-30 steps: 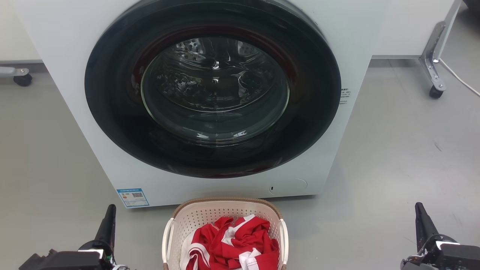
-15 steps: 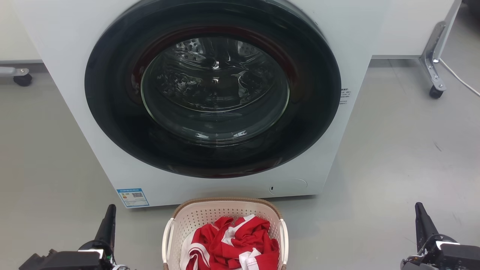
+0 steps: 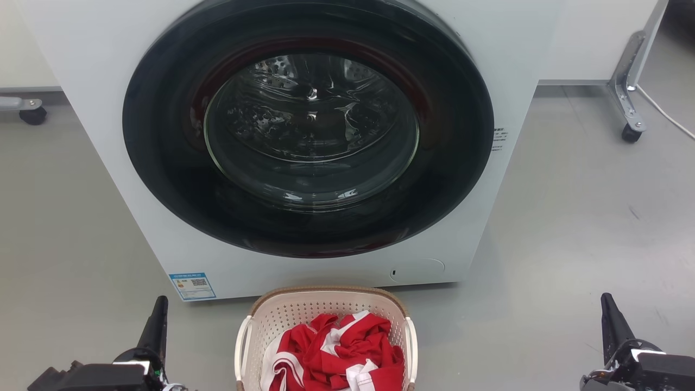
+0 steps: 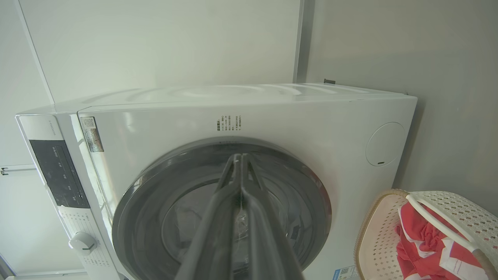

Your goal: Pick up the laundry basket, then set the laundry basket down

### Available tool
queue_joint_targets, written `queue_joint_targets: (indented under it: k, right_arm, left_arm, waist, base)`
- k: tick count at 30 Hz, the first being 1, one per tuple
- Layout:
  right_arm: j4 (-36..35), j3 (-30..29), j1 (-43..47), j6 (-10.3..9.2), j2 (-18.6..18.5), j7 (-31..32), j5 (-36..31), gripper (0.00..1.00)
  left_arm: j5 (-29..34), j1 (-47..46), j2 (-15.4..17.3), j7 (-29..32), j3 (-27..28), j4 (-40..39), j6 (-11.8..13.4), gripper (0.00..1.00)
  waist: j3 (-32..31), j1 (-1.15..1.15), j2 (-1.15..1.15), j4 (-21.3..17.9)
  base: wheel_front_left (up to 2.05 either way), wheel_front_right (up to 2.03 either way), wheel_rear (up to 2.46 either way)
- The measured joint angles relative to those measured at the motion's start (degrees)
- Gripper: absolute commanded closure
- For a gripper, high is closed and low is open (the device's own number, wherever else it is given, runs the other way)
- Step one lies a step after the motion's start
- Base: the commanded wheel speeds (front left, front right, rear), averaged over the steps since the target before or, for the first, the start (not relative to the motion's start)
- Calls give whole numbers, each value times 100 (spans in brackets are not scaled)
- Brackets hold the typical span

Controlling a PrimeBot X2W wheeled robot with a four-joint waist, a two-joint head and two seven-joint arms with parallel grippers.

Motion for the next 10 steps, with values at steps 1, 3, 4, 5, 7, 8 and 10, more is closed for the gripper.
queue_joint_targets:
  k: [1,3,4,5,7,8,10]
  right_arm:
    - [0,0,0,0,0,0,0,100]
    - [0,0,0,0,0,0,0,100]
    - [0,0,0,0,0,0,0,100]
    - [0,0,0,0,0,0,0,100]
    - [-1,0,0,0,0,0,0,100]
    - [-1,0,0,0,0,0,0,100]
    - [-1,0,0,0,0,0,0,100]
  left_arm:
    - [0,0,0,0,0,0,0,100]
    - [0,0,0,0,0,0,0,100]
    - [0,0,0,0,0,0,0,100]
    - [0,0,0,0,0,0,0,100]
    - [0,0,0,0,0,0,0,100]
    - [0,0,0,0,0,0,0,100]
    - [0,0,0,0,0,0,0,100]
  waist:
    - [0,0,0,0]
    - [0,0,0,0]
    - [0,0,0,0]
    - [0,0,0,0]
    - [0,0,0,0]
    - [0,0,0,0]
    - [0,0,0,0]
  base:
    - [0,0,0]
    - [0,0,0]
    - [0,0,0]
    - [0,0,0]
    - [0,0,0]
    - [0,0,0]
    - [0,0,0]
